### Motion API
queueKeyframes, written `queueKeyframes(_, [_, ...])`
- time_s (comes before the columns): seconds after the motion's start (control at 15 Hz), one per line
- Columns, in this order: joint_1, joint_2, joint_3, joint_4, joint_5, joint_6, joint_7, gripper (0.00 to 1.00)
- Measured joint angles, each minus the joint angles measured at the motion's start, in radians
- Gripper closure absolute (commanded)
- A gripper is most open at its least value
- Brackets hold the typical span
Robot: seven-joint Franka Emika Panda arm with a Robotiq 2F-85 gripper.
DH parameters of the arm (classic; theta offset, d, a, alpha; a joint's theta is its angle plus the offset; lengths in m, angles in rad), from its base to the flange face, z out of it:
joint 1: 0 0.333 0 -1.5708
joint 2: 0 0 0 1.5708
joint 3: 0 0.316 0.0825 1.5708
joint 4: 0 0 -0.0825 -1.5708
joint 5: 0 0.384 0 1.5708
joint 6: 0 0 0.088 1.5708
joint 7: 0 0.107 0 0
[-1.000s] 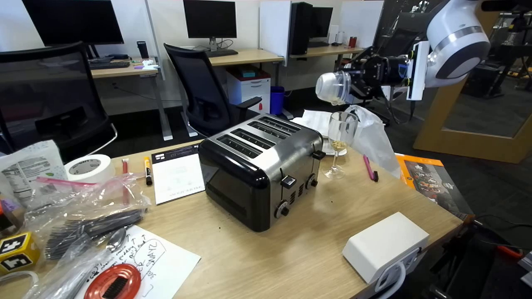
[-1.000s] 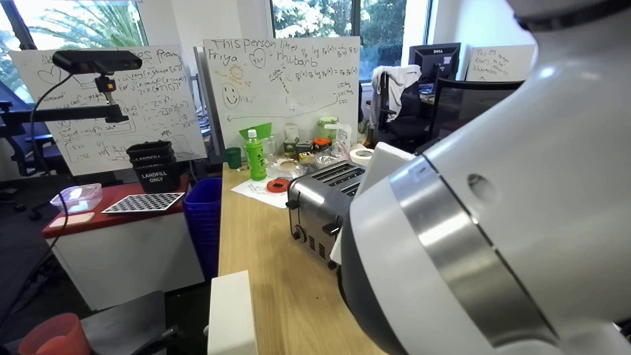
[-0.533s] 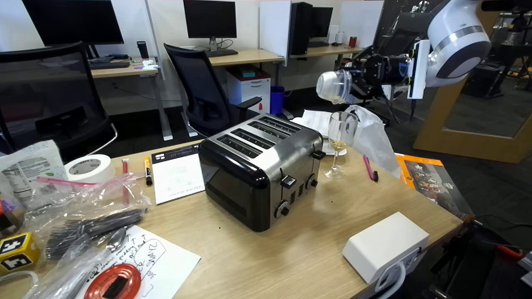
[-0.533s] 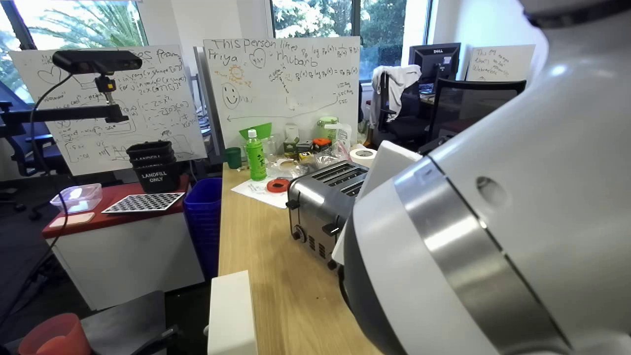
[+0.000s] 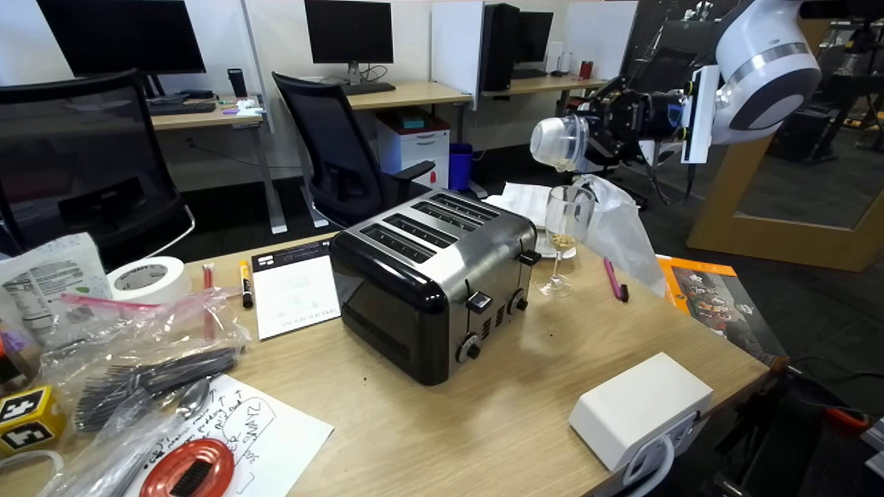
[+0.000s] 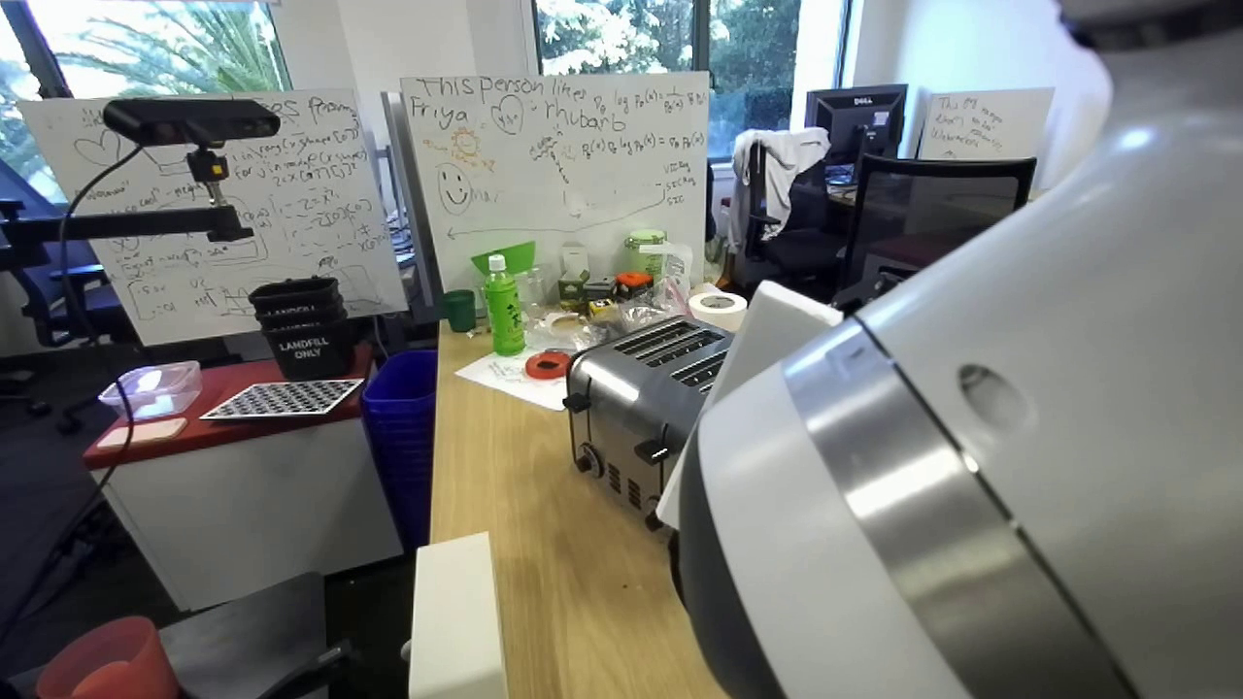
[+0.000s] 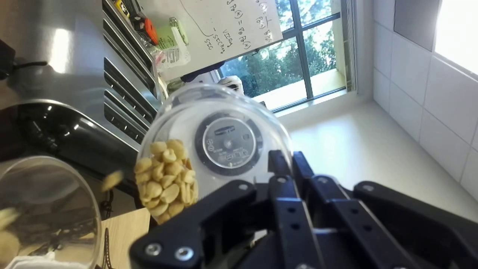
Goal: Pour the contents in the small clear bowl on the left into the glass on the right
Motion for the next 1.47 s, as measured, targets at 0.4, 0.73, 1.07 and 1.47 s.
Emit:
queueKeyframes(0.4, [0.0,0.0,0.0,0.0,0.0,0.0,0.0,0.93])
queueKeyframes(0.73, [0.0,0.0,0.0,0.0,0.0,0.0,0.0,0.93])
queueKeyframes(1.07, [0.0,0.0,0.0,0.0,0.0,0.0,0.0,0.93])
queueKeyframes(1.47, [0.0,0.0,0.0,0.0,0.0,0.0,0.0,0.93])
